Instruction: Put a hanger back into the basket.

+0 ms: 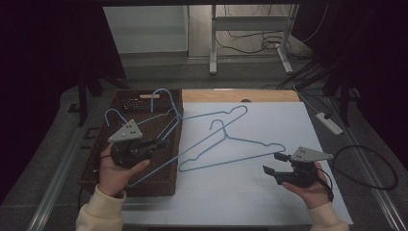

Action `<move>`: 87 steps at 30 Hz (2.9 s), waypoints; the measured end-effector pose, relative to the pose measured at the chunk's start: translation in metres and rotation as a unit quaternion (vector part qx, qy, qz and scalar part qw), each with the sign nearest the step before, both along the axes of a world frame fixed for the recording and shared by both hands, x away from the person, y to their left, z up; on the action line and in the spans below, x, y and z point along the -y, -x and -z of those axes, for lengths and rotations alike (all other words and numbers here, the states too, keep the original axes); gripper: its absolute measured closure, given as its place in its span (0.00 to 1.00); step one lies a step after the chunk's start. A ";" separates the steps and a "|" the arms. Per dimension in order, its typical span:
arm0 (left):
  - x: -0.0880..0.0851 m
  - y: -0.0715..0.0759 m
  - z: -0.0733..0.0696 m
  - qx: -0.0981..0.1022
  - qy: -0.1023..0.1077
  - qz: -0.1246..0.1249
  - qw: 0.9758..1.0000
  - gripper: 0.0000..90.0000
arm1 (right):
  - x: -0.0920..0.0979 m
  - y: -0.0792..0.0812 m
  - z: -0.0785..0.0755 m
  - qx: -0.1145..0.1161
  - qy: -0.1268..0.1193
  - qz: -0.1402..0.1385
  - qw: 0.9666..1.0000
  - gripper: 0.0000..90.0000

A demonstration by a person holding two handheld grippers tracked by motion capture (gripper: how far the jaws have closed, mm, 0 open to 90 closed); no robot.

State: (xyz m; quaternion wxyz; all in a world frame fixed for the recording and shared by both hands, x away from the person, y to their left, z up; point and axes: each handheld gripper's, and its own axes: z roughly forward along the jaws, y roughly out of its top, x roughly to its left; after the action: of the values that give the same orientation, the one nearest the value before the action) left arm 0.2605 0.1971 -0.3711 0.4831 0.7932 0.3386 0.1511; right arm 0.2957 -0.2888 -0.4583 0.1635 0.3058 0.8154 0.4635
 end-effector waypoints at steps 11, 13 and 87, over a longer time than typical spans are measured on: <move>-0.042 0.003 -0.004 0.014 0.003 -0.073 0.997 0.96 | 0.000 0.000 0.001 -0.002 0.002 0.000 1.000 0.37; -0.052 0.002 -0.002 0.013 0.003 -0.089 0.996 0.96 | 0.000 0.000 0.001 -0.002 0.002 0.000 1.000 0.37; -0.084 -0.072 0.078 -0.149 -0.124 -0.202 0.960 0.95 | -0.006 -0.003 0.006 -0.010 0.020 -0.013 1.000 0.36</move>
State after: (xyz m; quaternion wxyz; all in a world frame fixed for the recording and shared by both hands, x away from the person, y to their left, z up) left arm 0.3325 0.2812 -0.4487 0.2841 0.7754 0.5386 0.1670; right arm 0.2983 -0.2833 -0.4645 0.1552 0.2971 0.8298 0.4462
